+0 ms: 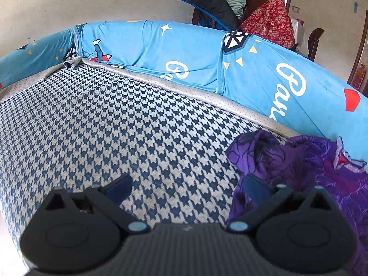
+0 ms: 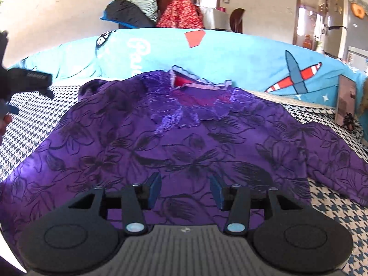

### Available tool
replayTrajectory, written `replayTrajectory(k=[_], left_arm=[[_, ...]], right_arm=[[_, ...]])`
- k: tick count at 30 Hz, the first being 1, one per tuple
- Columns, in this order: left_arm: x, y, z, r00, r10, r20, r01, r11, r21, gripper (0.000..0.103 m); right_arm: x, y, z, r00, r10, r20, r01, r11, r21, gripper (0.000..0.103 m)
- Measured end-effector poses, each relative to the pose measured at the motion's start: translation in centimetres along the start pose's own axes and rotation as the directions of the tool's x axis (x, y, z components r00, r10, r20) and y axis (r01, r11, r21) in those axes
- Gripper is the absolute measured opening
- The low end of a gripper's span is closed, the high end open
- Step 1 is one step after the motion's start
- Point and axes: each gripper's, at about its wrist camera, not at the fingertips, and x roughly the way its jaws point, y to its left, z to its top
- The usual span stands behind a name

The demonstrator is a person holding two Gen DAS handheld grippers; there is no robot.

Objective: Fold clothes

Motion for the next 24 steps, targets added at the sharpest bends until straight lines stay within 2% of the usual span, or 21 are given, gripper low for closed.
replayTrajectory(k=[7, 11, 13, 17, 22, 23, 24], left_arm=[[3.0, -2.5, 1.5, 0.998, -0.066, -0.01, 0.067, 0.998, 0.007, 0.103], [4.6, -4.1, 1.8, 0.998, -0.058, -0.017, 0.059, 0.998, 0.026, 0.103], [5.4, -4.7, 1.9, 1.0, -0.018, -0.023, 0.018, 0.999, 0.031, 0.103], [7.6, -4.2, 2.2, 0.996, -0.004, -0.085, 0.001, 1.0, -0.028, 0.103], [9.2, -3.6, 2.1, 0.995, 0.003, -0.104, -0.01, 0.998, -0.063, 0.103], [9.2, -3.5, 2.1, 0.995, -0.001, -0.101, -0.007, 0.997, -0.076, 0.1], [9.3, -3.4, 2.0, 0.994, -0.014, -0.105, 0.005, 0.996, -0.092, 0.088]], right_arm=[[1.1, 2.2, -0.4, 0.998, 0.054, -0.042, -0.055, 0.998, -0.029, 0.046], [1.6, 2.3, -0.3, 0.995, 0.075, -0.067, -0.076, 0.997, -0.008, 0.046], [1.8, 2.3, -0.2, 0.994, 0.084, -0.075, -0.085, 0.996, -0.001, 0.046], [2.0, 2.1, -0.1, 0.992, 0.095, -0.088, -0.095, 0.995, 0.005, 0.046], [2.2, 1.8, -0.2, 0.988, 0.109, -0.107, -0.108, 0.994, 0.022, 0.046], [2.2, 1.8, -0.2, 0.988, 0.111, -0.11, -0.11, 0.994, 0.022, 0.046], [2.2, 1.8, -0.3, 0.988, 0.113, -0.11, -0.111, 0.994, 0.021, 0.046]])
